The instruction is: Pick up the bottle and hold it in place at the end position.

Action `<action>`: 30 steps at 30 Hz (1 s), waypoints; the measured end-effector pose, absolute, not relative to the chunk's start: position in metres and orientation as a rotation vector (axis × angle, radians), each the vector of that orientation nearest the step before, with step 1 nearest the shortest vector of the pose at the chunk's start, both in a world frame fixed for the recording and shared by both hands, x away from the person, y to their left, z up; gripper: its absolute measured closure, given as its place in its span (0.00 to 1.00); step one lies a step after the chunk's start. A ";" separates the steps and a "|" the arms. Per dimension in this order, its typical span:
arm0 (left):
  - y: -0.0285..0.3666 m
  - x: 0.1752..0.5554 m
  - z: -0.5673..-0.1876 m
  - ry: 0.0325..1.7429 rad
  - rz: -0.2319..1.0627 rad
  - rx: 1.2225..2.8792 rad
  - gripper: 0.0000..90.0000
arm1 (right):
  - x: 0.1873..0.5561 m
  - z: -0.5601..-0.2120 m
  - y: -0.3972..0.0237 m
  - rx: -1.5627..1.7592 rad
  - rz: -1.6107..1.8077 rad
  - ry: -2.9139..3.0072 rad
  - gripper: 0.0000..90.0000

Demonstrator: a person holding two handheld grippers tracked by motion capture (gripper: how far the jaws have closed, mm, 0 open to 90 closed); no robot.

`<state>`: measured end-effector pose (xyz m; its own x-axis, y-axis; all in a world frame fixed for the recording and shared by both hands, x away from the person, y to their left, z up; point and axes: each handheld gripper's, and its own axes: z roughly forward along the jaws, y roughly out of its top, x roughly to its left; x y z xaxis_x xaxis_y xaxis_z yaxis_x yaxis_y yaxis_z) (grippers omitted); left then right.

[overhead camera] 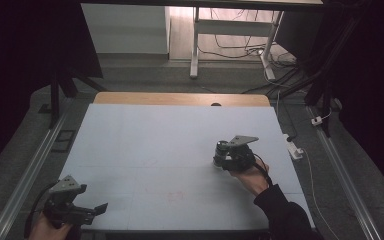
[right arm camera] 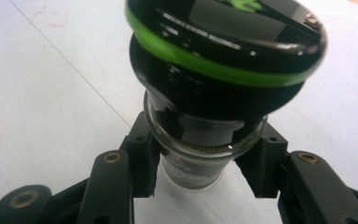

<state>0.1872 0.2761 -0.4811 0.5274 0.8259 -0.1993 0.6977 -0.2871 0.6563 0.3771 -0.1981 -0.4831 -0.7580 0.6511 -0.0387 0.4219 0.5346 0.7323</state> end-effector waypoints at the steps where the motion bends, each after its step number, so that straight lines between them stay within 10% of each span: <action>1: 0.276 0.187 -0.481 1.233 0.231 2.056 0.00 | 0.378 -0.482 -0.196 0.887 1.059 2.469 0.59; 30: 0.276 0.188 -0.481 1.233 0.225 2.056 0.00 | 0.399 -0.473 -0.138 0.864 1.110 2.489 0.59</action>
<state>0.1882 0.2762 -0.4814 0.5276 0.8246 -0.2043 0.6996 -0.2854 0.6550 0.3989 -0.1377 -0.4733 -0.7813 0.6240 -0.0123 0.4079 0.5254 0.7467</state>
